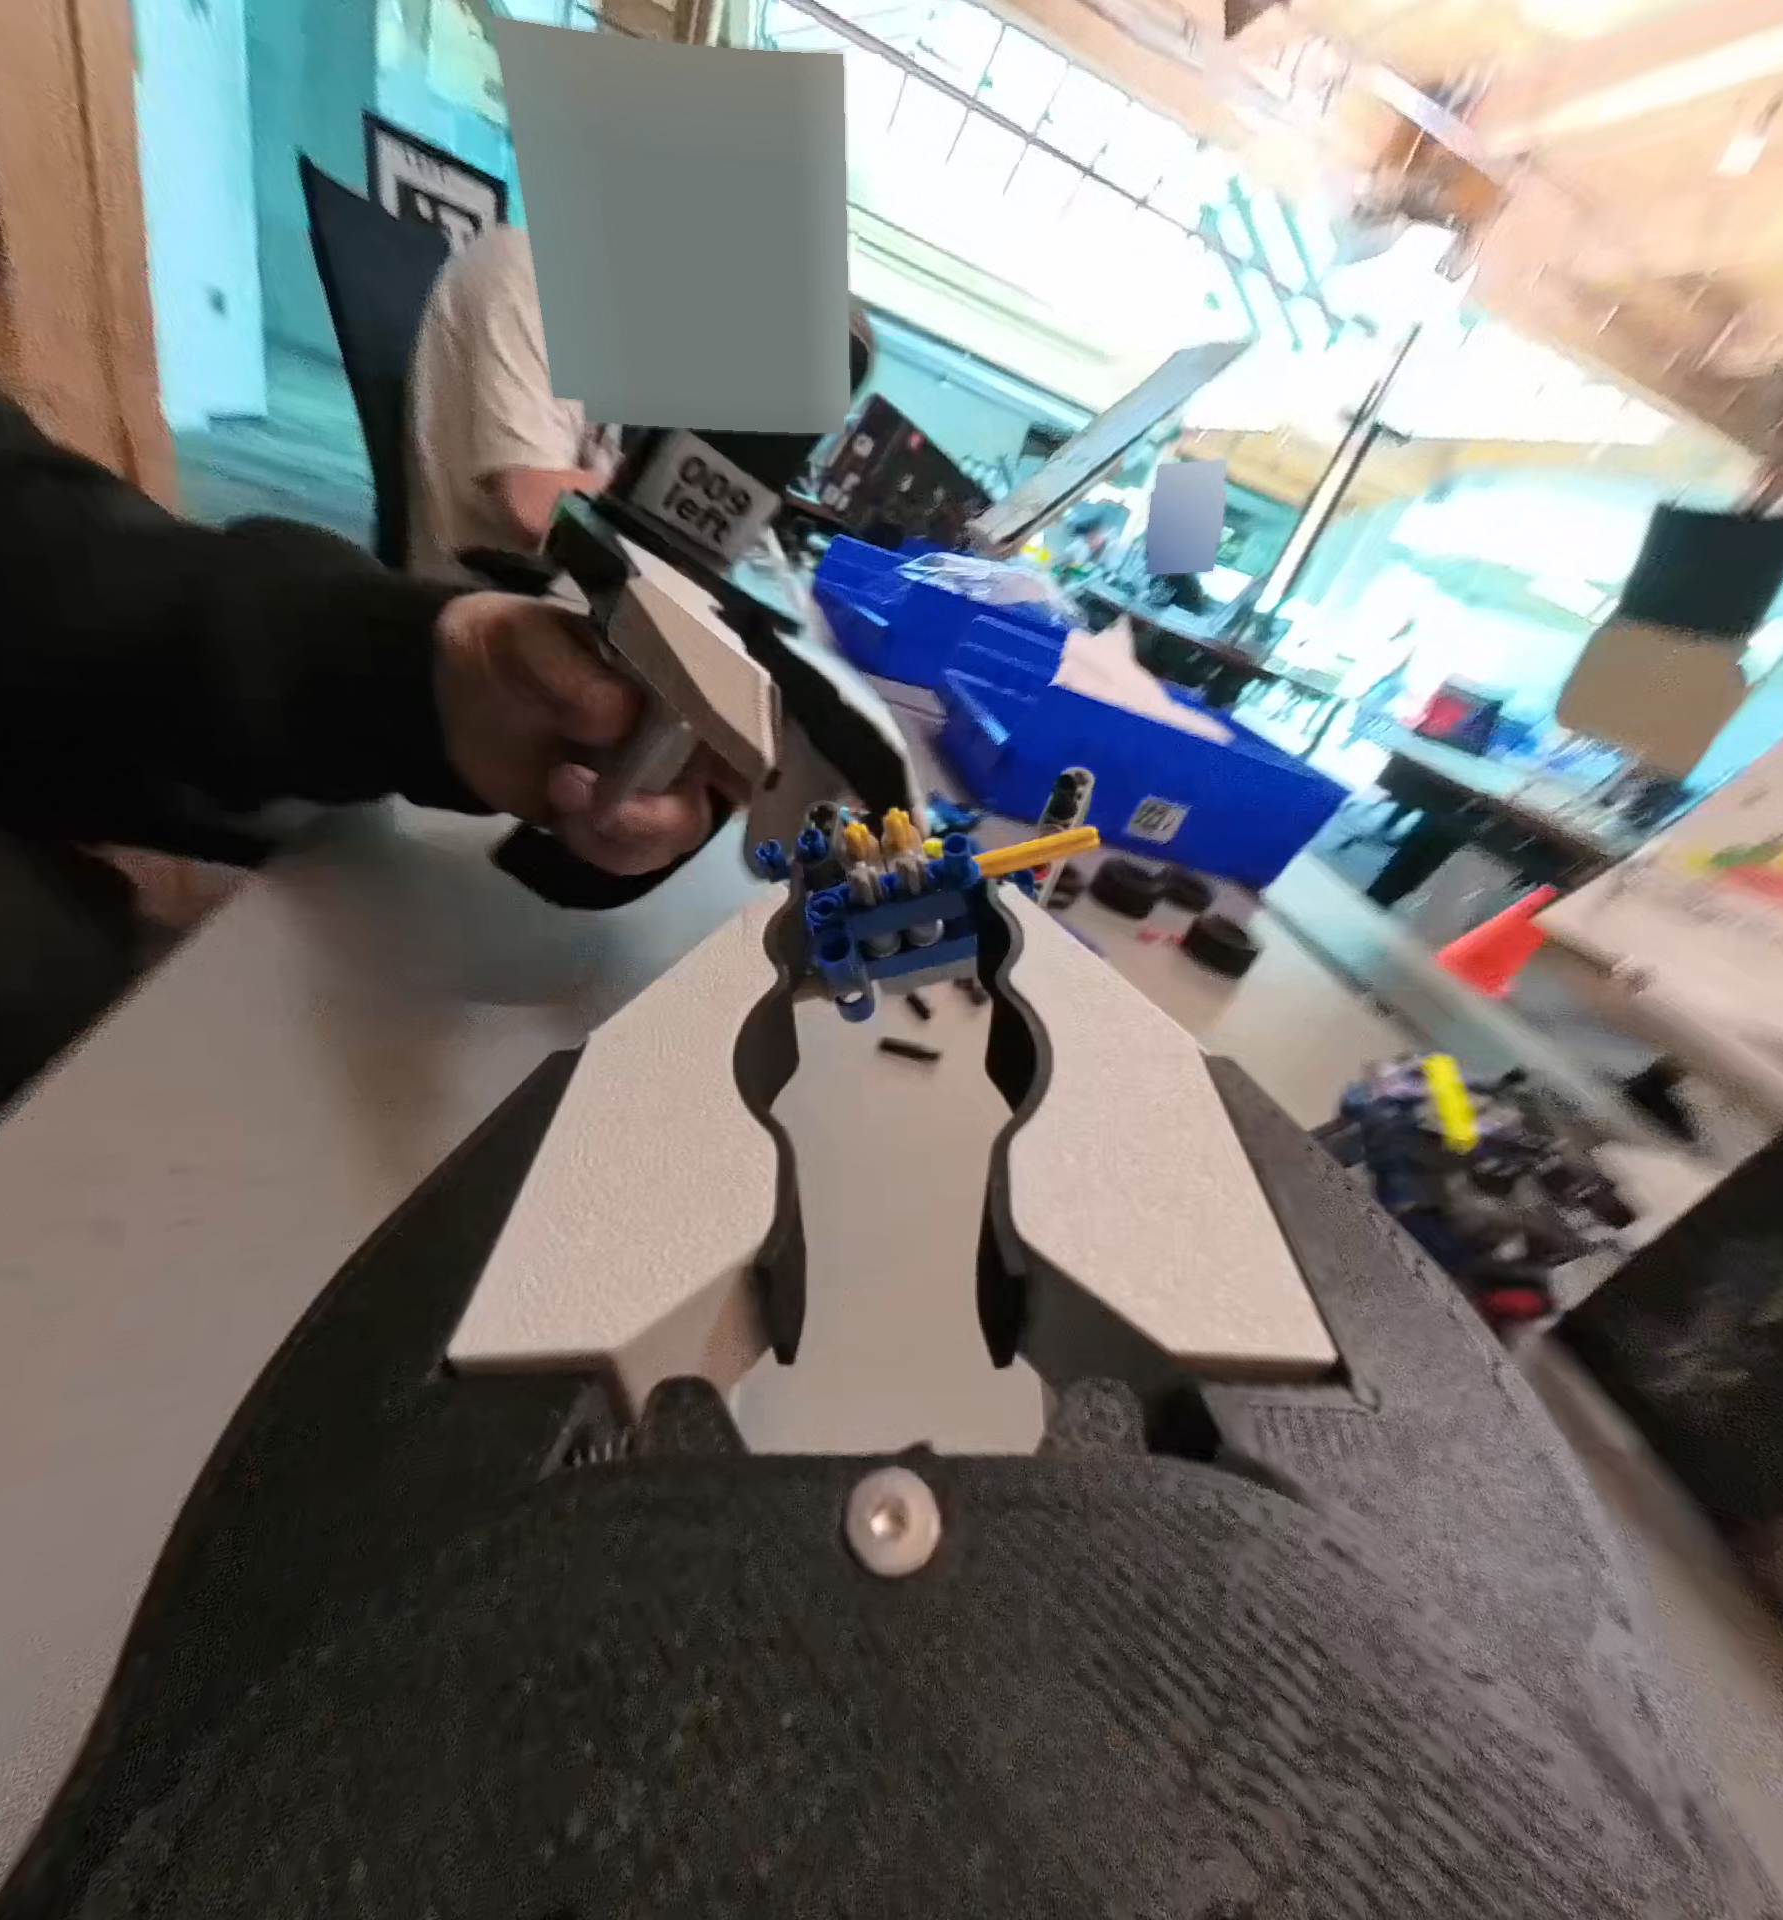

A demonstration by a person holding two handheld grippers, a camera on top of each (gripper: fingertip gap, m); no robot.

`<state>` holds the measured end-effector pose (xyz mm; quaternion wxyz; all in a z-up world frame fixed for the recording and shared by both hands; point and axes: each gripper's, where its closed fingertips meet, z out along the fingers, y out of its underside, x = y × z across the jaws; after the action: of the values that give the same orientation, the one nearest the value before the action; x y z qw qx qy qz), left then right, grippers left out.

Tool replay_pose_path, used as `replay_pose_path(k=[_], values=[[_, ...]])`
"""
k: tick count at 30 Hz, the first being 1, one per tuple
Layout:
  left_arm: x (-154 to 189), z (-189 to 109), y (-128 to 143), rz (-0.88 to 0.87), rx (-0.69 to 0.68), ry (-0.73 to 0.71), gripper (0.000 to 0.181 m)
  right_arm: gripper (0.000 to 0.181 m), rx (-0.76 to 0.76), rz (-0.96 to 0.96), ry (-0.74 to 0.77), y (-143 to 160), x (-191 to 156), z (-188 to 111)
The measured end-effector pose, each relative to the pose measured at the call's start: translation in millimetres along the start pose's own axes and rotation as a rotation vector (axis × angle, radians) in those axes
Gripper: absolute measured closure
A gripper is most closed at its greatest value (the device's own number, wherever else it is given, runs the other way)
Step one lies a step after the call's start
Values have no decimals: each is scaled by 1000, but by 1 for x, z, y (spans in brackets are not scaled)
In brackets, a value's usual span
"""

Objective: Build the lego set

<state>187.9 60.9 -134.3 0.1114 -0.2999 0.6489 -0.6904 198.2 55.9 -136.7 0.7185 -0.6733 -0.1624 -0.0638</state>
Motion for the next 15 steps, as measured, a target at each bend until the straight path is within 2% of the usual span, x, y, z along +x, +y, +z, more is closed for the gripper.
replay_pose_path(k=[3,8,10,15], values=[[1,-5,-12,280,-28,-114,154,150,16,151,-27,-2,4,0],[9,0,-9,752,-208,-193,134,151,94,486,-124,-12,8,-3],[6,2,-4,931,-276,-230,134,150,130,610,-215,-17,3,-6],[11,9,-3,1129,-339,-223,140,151,142,782,-289,-14,1,-7]])
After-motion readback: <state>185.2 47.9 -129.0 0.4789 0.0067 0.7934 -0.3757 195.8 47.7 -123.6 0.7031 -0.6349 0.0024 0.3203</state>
